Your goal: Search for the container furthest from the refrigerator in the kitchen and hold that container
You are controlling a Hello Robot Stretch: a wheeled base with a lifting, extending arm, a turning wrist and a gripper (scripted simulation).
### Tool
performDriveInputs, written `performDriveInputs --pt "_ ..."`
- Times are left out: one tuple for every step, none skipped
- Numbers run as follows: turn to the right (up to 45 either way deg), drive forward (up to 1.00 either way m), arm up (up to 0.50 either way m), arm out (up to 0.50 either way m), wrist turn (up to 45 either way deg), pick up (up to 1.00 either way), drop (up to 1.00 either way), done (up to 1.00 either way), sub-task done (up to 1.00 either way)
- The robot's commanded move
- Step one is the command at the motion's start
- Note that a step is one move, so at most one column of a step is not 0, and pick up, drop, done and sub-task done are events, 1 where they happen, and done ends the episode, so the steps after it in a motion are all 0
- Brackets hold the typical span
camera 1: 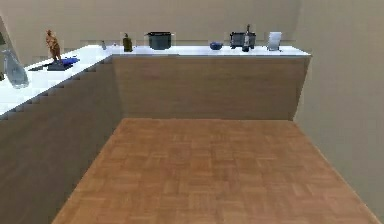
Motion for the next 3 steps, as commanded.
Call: performDriveInputs --pt "0.0 1.00 0.00 0.00 0.0 0.00 0.00 0.00 0.00" --pt "0.0 0.90 0.00 0.00 0.0 0.00 0.00 0.00 0.00" --pt "-45.0 0.00 0.00 0.00 0.0 0.00 0.00 0.00 0.00"
